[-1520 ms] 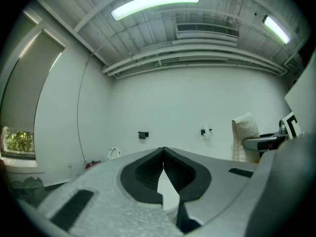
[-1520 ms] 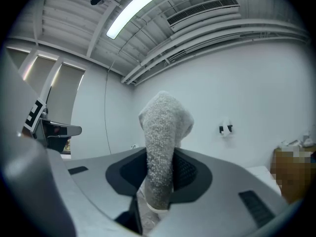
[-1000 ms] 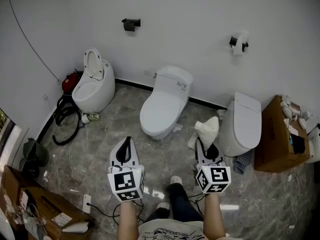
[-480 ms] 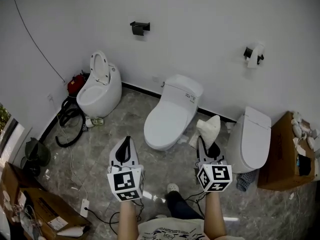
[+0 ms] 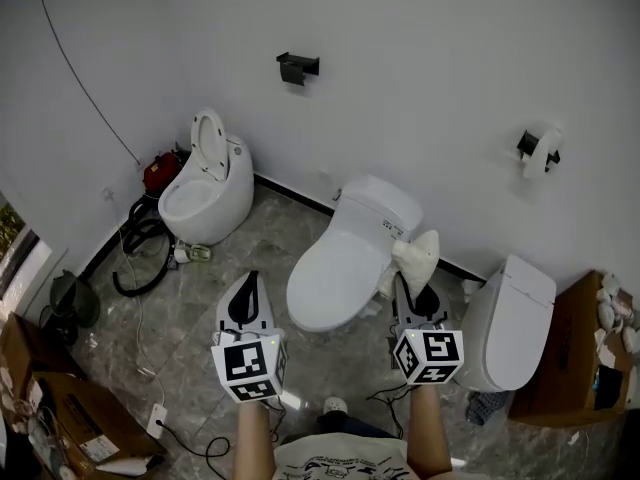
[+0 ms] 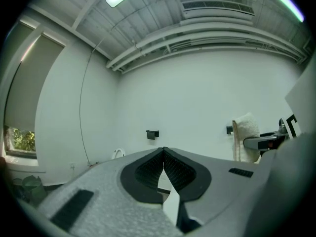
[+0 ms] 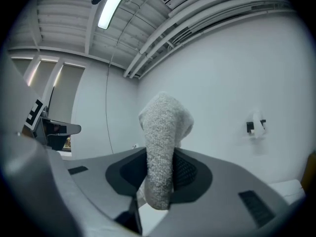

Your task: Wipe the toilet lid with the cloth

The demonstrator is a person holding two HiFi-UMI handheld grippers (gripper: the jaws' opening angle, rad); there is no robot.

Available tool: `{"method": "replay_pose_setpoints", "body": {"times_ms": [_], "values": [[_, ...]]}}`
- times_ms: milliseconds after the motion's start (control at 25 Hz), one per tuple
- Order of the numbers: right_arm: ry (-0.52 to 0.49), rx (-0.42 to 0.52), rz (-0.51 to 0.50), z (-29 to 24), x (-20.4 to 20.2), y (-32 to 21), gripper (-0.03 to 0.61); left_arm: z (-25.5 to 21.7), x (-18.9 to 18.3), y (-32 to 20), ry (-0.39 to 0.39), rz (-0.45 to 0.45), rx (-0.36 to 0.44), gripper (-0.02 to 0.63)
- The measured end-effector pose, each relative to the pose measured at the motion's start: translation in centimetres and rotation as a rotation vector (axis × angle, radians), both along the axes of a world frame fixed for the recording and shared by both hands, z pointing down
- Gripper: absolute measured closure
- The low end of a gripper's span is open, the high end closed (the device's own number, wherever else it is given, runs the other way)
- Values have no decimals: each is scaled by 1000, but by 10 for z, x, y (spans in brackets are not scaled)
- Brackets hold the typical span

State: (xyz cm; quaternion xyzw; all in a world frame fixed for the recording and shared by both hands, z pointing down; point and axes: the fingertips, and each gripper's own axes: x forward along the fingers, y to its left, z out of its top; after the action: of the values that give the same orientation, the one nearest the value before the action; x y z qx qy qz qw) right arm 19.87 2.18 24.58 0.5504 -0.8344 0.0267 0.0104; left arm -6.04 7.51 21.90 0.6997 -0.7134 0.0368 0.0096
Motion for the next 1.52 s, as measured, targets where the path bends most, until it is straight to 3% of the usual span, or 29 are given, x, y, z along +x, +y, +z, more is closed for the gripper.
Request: {"method": "replay_pose_setpoints", "body": {"times_ms": [360, 800, 1520], "values": [[-8, -21, -49, 12, 3, -82, 474, 11, 1, -64, -4, -61, -22, 606], [-3, -73, -78, 40, -32, -150, 474, 35, -34, -126, -14, -88, -72, 606], [31, -173, -5, 89, -91, -305, 474, 82, -94, -305, 4, 1, -170, 606]]}}
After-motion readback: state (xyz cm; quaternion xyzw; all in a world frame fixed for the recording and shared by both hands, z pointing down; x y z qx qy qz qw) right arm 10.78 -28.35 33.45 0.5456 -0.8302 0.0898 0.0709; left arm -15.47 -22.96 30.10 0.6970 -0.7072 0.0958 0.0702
